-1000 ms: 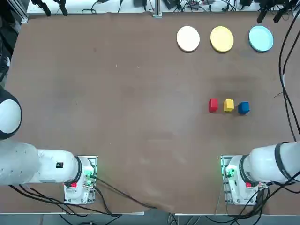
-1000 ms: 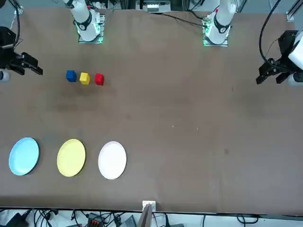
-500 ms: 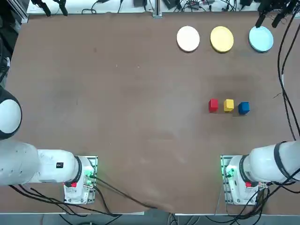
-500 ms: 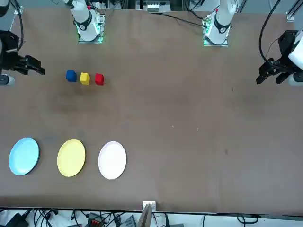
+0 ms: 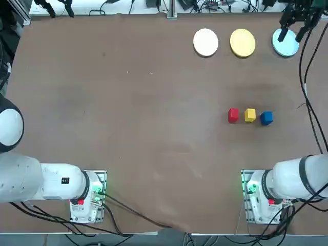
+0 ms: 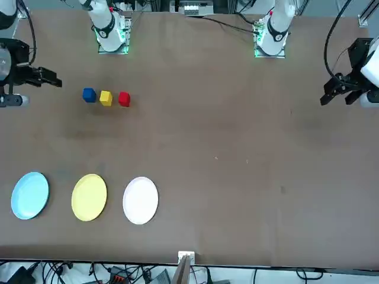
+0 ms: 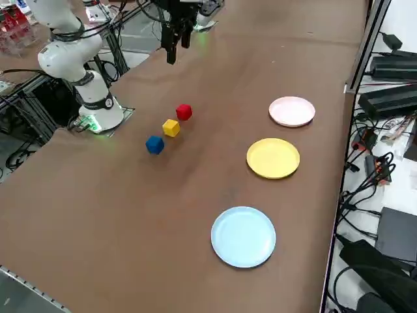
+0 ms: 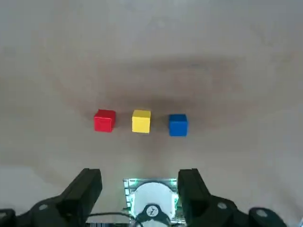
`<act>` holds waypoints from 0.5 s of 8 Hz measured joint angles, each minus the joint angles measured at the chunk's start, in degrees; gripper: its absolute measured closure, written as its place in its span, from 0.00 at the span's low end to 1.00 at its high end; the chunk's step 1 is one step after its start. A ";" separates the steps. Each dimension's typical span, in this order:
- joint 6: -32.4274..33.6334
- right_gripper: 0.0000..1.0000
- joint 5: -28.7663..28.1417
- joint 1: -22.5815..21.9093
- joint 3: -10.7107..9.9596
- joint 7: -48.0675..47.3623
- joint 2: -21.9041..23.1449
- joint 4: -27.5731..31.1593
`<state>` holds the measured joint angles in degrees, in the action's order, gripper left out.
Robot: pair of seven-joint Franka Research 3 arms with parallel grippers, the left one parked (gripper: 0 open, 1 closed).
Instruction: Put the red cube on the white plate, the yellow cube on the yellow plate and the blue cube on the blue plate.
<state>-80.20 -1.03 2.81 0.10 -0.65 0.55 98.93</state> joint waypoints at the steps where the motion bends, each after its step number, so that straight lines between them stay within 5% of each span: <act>1: -2.98 0.02 -0.05 -0.05 0.22 -1.54 2.96 5.16; 4: -14.15 0.02 -0.32 -1.35 0.89 -2.38 13.07 24.81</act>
<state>-94.35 -1.35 1.46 1.00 -3.03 13.62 123.74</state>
